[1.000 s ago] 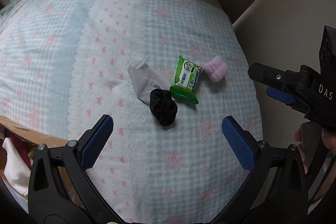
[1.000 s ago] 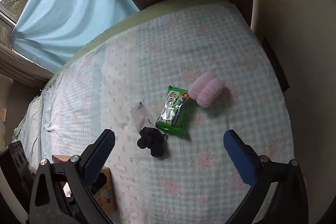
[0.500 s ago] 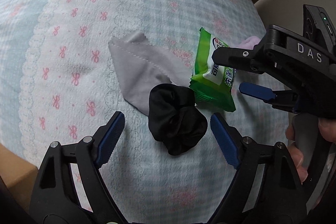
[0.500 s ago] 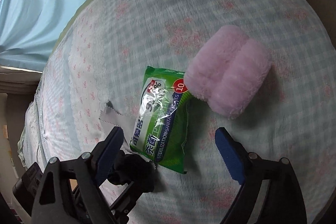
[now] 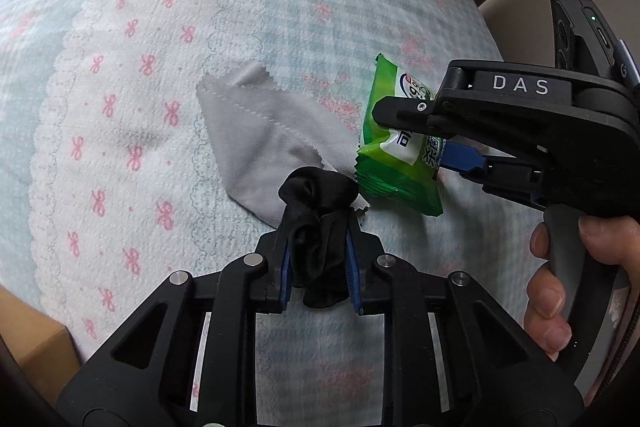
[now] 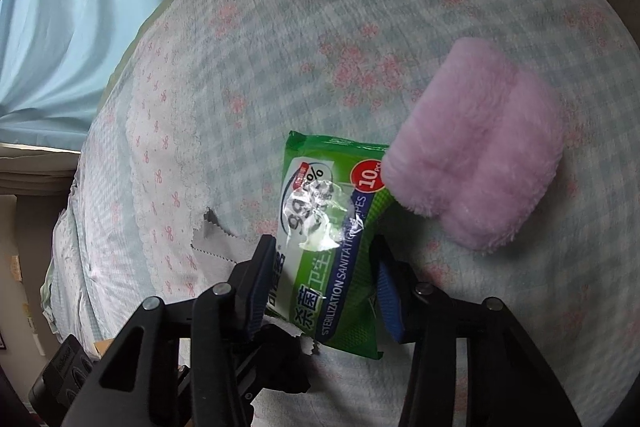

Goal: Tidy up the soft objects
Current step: 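Grasp the black sock with the left tool while the right tool grasps the green wipes packet, then carry the black sock and green wipes packet into the box with both tools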

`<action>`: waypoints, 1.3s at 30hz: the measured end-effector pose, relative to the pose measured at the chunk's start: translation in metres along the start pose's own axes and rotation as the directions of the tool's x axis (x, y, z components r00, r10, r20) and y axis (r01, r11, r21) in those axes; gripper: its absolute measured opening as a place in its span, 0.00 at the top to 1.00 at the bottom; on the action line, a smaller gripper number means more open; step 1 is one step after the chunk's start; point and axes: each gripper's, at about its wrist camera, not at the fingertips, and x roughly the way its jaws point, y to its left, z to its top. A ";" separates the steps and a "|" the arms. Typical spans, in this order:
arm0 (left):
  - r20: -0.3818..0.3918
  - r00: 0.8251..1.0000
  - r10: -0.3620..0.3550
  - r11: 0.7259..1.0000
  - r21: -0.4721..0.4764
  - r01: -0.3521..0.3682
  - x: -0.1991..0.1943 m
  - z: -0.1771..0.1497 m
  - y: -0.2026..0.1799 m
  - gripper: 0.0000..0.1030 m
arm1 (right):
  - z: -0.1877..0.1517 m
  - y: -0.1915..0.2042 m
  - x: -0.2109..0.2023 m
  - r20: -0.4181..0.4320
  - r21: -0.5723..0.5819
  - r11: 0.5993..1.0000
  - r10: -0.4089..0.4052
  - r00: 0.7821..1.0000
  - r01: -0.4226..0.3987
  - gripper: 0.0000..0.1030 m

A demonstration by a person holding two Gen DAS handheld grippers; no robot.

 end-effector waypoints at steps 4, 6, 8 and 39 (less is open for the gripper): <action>0.006 1.000 0.000 1.000 0.003 0.000 -0.005 0.001 -0.003 0.85 | 0.000 0.002 -0.001 0.006 -0.003 1.000 0.011 1.000 -0.011 0.69; 0.009 1.000 -0.003 1.000 0.001 0.003 -0.008 0.001 -0.003 0.85 | -0.001 0.002 -0.002 0.009 -0.010 1.000 0.013 1.000 -0.012 0.71; 0.014 1.000 -0.006 1.000 0.002 0.006 -0.012 0.002 -0.004 0.85 | -0.001 0.003 -0.003 0.010 -0.012 1.000 0.018 1.000 -0.018 0.72; 0.240 0.970 0.029 0.999 -0.031 -0.023 -0.292 -0.061 0.004 0.85 | -0.119 0.123 -0.208 0.191 -0.275 0.960 0.099 0.977 -0.043 0.73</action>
